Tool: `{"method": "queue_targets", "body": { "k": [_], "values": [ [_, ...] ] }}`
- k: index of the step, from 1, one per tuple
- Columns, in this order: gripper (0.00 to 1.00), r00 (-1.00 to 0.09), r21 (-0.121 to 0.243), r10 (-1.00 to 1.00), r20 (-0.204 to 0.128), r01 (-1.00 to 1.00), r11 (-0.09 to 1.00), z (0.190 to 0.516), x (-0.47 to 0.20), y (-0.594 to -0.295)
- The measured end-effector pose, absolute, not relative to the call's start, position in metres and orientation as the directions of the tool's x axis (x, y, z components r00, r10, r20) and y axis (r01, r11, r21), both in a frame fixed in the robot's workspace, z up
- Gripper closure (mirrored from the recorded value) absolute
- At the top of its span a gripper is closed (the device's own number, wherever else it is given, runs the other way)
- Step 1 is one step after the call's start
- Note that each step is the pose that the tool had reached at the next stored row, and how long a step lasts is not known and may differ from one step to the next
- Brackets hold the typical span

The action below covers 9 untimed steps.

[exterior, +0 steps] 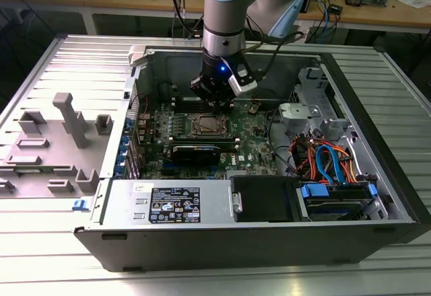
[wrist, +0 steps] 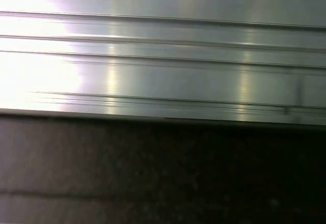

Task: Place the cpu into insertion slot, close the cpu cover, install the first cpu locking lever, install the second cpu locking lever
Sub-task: 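Install the first cpu locking lever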

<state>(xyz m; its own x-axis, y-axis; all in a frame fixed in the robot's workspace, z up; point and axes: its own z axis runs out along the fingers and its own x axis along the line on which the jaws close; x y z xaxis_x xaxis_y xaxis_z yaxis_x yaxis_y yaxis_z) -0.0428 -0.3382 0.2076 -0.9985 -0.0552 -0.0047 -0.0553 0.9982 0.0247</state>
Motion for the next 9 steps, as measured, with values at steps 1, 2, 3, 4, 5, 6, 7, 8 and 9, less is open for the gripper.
{"method": "queue_targets", "body": {
  "k": [1, 2, 3, 4, 5, 6, 7, 8, 9],
  "values": [
    [0.89, -0.998, 0.024, -0.055, -0.005, -0.055, 0.998, 0.2075, -0.0427, -0.3384],
    [0.89, -0.998, 0.021, -0.055, -0.005, -0.055, 0.998, 0.2074, -0.0427, -0.3387],
    [0.89, -0.998, 0.019, -0.055, -0.004, -0.055, 0.998, 0.2073, -0.0427, -0.3389],
    [0.89, -0.998, 0.018, -0.055, -0.004, -0.055, 0.998, 0.2072, -0.0427, -0.339],
    [0.89, -0.998, 0.016, -0.055, -0.004, -0.055, 0.998, 0.2068, -0.0427, -0.339],
    [0.89, -0.998, 0.015, -0.055, -0.004, -0.055, 0.998, 0.2065, -0.0427, -0.339],
    [0.89, -0.998, 0.014, -0.055, -0.004, -0.055, 0.998, 0.206, -0.0428, -0.339],
    [0.89, -0.998, 0.013, -0.055, -0.004, -0.055, 0.998, 0.2057, -0.0427, -0.339],
    [0.89, -0.998, 0.013, -0.055, -0.004, -0.055, 0.998, 0.2053, -0.0428, -0.3391]
  ]
}}
